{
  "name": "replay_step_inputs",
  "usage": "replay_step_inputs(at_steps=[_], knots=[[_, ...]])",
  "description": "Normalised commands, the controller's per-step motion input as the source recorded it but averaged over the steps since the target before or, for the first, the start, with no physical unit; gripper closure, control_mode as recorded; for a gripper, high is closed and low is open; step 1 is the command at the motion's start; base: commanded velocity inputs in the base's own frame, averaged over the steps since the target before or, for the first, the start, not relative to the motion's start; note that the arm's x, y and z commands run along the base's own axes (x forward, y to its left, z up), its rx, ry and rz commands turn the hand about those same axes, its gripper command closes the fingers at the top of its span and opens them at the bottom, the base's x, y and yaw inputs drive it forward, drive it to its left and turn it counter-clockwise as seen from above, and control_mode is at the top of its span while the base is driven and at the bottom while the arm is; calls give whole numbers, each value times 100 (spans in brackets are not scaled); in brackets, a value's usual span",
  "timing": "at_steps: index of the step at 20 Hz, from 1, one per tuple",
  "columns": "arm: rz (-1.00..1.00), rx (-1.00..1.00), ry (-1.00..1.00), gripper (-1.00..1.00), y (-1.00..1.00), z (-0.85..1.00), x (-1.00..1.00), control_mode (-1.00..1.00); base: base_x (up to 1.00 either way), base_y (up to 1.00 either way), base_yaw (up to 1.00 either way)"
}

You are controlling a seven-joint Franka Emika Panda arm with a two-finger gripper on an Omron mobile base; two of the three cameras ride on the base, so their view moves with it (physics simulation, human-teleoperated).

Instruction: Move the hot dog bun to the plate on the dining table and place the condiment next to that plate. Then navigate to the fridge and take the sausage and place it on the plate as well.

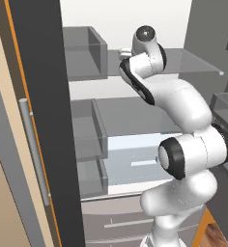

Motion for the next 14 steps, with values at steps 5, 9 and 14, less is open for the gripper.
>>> replay_step_inputs(at_steps=[5,9,14], knots=[[0,8,-11,100,-2,4,-100,-100,0,0,0],[5,5,-3,100,-14,34,-100,-100,0,0,0],[4,0,0,100,-7,43,-100,-100,0,0,0]])
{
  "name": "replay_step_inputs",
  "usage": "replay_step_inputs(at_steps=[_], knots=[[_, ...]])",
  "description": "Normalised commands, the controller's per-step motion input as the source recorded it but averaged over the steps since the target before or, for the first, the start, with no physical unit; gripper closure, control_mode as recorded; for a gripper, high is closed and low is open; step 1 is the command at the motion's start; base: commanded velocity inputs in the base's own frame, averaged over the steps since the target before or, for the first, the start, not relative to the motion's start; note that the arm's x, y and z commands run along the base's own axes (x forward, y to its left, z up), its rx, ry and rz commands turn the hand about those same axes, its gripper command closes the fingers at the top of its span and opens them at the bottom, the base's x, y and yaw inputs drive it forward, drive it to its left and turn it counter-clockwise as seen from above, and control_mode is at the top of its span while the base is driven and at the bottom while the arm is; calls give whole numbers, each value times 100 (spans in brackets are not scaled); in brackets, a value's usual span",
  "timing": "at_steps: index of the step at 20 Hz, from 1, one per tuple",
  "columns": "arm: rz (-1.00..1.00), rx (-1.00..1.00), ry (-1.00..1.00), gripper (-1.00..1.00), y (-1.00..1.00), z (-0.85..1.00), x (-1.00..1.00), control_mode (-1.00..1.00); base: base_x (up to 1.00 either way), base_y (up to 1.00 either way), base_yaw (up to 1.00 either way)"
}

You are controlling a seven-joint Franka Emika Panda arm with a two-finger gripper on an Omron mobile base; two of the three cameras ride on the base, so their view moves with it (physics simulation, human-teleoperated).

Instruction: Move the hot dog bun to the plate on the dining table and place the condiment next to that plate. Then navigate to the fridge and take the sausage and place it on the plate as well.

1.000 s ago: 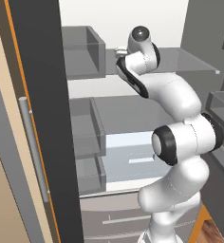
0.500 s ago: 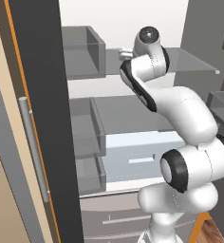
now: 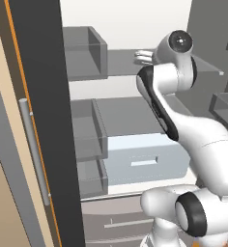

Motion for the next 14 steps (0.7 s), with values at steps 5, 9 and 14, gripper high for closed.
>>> replay_step_inputs(at_steps=[5,9,14], knots=[[4,-1,6,100,0,12,-100,-100,0,0,0],[5,-3,23,100,-1,-2,-85,-100,0,0,0],[6,-11,29,100,0,-36,-45,-100,0,0,0]])
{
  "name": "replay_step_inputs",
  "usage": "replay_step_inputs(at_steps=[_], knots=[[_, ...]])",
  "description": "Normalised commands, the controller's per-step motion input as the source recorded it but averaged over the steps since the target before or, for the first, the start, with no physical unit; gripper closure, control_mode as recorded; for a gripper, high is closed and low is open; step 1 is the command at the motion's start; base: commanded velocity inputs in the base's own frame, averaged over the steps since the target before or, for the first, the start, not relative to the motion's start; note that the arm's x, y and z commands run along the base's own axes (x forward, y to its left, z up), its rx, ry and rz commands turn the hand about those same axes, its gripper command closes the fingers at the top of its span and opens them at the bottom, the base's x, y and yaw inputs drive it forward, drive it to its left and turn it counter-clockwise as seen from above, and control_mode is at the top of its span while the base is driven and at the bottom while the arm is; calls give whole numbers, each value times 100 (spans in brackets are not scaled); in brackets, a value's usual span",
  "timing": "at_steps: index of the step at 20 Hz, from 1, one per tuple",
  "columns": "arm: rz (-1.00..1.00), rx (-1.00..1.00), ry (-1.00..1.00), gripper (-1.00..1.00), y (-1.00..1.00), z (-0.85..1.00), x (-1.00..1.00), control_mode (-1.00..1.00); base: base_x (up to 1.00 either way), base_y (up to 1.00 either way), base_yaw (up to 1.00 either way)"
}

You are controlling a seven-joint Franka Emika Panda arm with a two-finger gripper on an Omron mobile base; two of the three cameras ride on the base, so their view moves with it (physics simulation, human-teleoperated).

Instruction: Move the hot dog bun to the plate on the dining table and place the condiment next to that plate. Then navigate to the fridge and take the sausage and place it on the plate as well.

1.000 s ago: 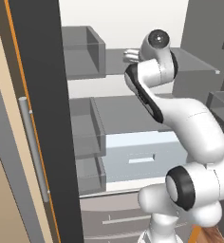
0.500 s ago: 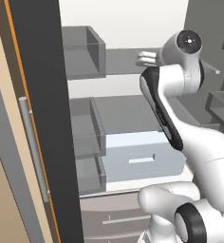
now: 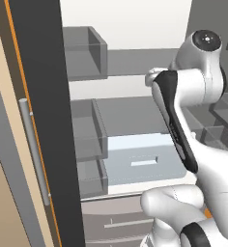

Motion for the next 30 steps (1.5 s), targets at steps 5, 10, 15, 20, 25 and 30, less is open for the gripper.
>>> replay_step_inputs(at_steps=[5,10,15,20,25,30], knots=[[3,-14,19,100,0,-45,-4,-100,0,0,0],[0,0,0,100,0,0,0,100,-100,-6,0],[0,0,0,100,0,0,0,100,-90,-2,19],[0,0,0,100,0,0,0,100,-42,2,73],[0,0,0,100,0,0,0,100,-42,3,83],[0,0,0,100,0,0,0,100,-49,6,82]])
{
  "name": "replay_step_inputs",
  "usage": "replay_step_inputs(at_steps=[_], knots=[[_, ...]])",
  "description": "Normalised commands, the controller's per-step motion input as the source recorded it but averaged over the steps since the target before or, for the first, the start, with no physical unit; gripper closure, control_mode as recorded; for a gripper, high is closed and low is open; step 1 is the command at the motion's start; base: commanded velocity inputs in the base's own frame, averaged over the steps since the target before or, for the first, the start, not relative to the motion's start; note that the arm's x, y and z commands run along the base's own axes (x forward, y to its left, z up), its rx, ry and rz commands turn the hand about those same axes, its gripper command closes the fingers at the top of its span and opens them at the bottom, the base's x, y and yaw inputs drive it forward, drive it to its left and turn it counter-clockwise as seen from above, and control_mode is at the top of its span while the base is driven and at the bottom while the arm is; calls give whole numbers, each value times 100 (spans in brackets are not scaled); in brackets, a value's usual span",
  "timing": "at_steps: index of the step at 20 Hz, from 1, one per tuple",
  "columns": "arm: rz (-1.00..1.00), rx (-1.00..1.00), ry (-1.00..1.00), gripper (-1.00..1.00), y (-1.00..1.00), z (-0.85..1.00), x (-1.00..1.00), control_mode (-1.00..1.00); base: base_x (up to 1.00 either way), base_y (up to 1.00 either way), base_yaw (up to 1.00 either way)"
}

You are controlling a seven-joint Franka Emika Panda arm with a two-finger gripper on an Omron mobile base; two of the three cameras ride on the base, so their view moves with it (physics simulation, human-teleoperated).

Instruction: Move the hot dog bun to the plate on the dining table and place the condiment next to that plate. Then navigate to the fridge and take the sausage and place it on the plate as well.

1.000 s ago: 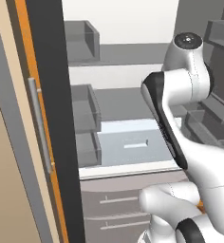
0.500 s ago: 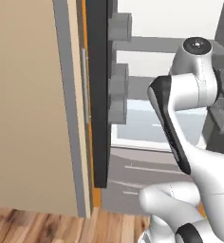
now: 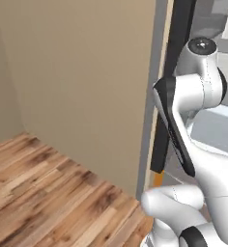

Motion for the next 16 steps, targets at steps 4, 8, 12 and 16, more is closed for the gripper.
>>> replay_step_inputs(at_steps=[4,8,12,16], knots=[[0,0,0,100,0,0,0,100,-23,23,83],[0,0,0,100,0,0,0,100,25,41,76],[0,0,0,100,0,0,0,100,89,29,50],[0,0,0,100,0,0,0,100,100,27,8]])
